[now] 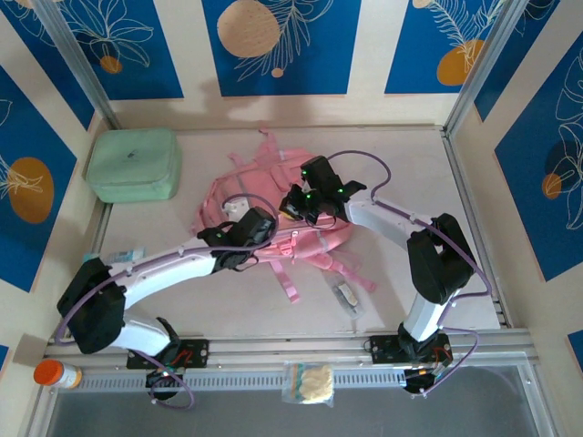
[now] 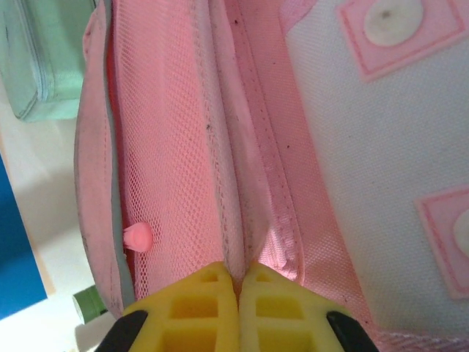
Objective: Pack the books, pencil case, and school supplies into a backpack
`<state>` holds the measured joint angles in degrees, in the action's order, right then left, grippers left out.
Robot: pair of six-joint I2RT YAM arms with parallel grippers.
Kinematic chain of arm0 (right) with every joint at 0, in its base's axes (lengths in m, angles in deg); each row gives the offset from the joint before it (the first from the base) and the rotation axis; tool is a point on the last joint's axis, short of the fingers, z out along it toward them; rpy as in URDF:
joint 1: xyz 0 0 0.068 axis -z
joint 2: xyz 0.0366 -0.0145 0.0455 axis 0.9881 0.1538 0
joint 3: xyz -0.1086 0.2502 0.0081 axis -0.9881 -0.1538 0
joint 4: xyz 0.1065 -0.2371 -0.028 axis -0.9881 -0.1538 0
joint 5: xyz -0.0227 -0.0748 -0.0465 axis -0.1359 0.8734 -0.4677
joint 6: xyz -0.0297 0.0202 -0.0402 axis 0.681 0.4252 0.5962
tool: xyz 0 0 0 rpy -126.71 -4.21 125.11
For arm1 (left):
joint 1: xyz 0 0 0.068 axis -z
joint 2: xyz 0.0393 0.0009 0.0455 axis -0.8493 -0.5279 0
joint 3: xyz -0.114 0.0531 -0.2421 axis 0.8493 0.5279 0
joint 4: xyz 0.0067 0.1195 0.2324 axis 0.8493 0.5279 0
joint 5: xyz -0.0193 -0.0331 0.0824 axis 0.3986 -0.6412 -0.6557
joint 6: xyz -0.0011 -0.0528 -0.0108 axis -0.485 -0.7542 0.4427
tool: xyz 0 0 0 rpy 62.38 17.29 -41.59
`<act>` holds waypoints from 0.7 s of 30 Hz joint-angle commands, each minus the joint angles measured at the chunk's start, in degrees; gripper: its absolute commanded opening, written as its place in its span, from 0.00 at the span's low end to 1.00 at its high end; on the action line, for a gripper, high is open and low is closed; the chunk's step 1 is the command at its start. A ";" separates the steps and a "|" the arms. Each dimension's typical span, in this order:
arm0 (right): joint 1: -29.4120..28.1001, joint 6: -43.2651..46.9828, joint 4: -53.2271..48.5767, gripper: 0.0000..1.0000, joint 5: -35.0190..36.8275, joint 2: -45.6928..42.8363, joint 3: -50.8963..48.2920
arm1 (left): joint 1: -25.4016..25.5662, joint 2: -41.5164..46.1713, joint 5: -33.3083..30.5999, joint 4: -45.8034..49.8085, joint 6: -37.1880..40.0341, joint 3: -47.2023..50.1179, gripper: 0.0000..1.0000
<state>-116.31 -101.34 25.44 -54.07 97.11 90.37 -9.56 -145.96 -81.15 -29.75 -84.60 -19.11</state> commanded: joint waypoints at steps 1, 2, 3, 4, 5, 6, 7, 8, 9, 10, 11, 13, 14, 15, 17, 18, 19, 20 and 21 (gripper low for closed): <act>0.00 7.91 -1.98 0.00 0.54 -0.92 3.96 | -0.59 3.50 5.28 0.61 8.36 0.79 0.00; 0.49 8.93 -2.48 0.00 0.36 -0.73 4.37 | -0.59 3.99 7.58 -0.22 9.29 1.57 0.00; 1.35 9.73 -2.30 0.00 -1.00 -0.39 4.63 | -0.54 4.21 10.19 -1.36 10.04 2.38 0.00; 2.05 10.34 -2.11 0.00 -2.58 0.10 5.09 | -0.38 4.07 12.15 -1.83 10.16 2.80 0.00; 2.81 11.57 -2.45 0.00 -4.06 0.96 6.18 | -0.12 3.68 14.07 -2.40 10.41 2.87 0.00; 3.28 13.03 -4.12 0.00 -4.48 2.07 7.69 | 0.36 3.21 15.02 -2.43 10.25 2.47 0.00; 3.63 14.47 -5.71 0.00 -4.42 3.12 9.56 | 0.98 2.86 15.09 -2.66 10.04 1.96 0.00; 3.99 16.30 -7.46 0.00 -4.70 4.42 11.39 | 2.06 2.28 15.01 -3.70 10.02 1.42 0.00; 4.45 18.54 -9.03 0.00 -4.91 5.68 13.50 | 2.83 1.39 15.23 -4.90 9.95 0.76 0.00; 4.61 20.32 -10.23 0.00 -4.00 6.65 14.88 | 3.24 0.28 15.77 -6.20 9.56 -0.02 0.00; 4.97 21.58 -11.44 0.00 -2.56 7.60 16.12 | 3.45 -1.19 16.85 -7.94 8.75 -0.88 0.00; 6.06 23.03 -12.79 0.00 -3.33 9.76 18.53 | 3.87 -4.17 18.51 -10.68 8.37 -2.87 0.00; 6.55 23.64 -14.12 0.00 -4.43 10.75 20.01 | 4.07 -5.53 18.34 -10.21 8.68 -4.54 0.00; 6.92 24.15 -15.58 0.00 -5.21 11.11 20.85 | 4.08 -6.47 17.88 -9.13 9.01 -5.95 0.00; 7.28 24.48 -14.79 0.01 -5.77 8.53 18.20 | 3.59 -6.69 17.40 -8.28 10.70 -6.62 0.00; 7.44 24.16 -12.94 0.06 -5.94 5.86 15.12 | 3.25 -6.02 17.19 -8.28 11.73 -6.06 0.00; 7.71 23.36 -11.59 0.12 -6.31 4.00 12.71 | 2.90 -5.35 16.97 -8.28 12.25 -5.33 0.00; 8.10 22.33 -10.59 0.19 -7.38 1.48 10.32 | 2.22 -4.68 17.09 -7.94 12.49 -4.52 0.00; 8.46 21.26 -10.12 0.24 -8.98 -0.13 8.56 | 1.46 -4.12 17.91 -8.12 12.65 -3.72 0.00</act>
<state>-108.79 -79.64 12.06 -59.40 103.93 102.44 -7.46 -152.52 -66.40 -37.53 -74.53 -23.22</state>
